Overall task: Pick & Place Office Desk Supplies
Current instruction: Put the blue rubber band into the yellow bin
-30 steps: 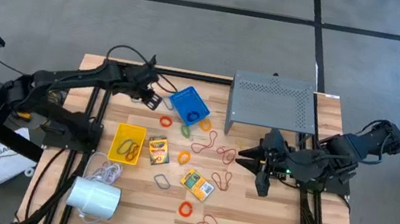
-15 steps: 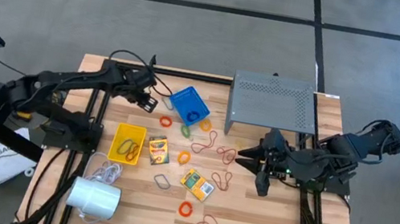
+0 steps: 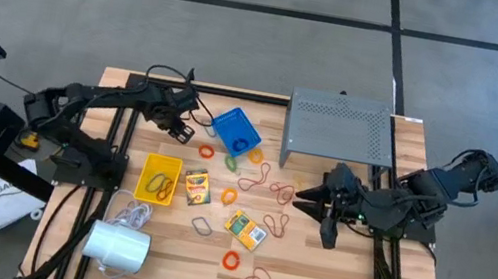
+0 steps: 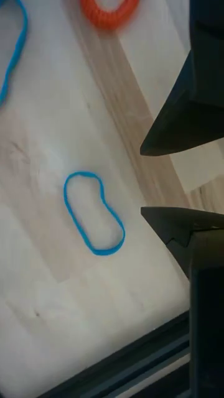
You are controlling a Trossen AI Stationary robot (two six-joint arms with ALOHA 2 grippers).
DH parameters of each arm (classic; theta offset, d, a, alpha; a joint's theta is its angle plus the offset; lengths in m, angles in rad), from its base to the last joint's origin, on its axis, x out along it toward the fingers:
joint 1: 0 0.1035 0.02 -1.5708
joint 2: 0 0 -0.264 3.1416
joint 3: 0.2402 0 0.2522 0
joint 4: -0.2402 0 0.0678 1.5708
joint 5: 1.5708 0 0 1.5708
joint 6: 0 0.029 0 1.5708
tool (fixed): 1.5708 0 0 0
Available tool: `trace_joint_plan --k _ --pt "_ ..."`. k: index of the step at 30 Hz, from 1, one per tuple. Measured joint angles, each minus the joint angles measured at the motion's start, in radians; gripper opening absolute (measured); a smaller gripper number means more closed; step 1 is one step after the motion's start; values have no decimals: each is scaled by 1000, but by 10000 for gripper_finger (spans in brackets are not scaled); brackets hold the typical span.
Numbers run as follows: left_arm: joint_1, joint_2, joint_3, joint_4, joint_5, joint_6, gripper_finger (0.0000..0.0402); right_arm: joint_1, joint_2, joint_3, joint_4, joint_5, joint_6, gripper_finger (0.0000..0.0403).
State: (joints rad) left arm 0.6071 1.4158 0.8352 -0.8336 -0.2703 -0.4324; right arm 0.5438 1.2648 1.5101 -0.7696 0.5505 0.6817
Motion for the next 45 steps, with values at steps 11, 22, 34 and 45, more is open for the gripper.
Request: trace_joint_plan --k 11,22,34,45 --pt "24 39 0 5 16 167 136 -1 0 0 0 0 0 111" --pt "43 41 0 55 69 333 136 -1 0 0 25 0 0 111" --pt "76 73 0 50 80 350 136 -1 0 0 65 -1 -6 111" --pt "68 187 0 115 48 346 136 9 0 0 68 -3 8 111"
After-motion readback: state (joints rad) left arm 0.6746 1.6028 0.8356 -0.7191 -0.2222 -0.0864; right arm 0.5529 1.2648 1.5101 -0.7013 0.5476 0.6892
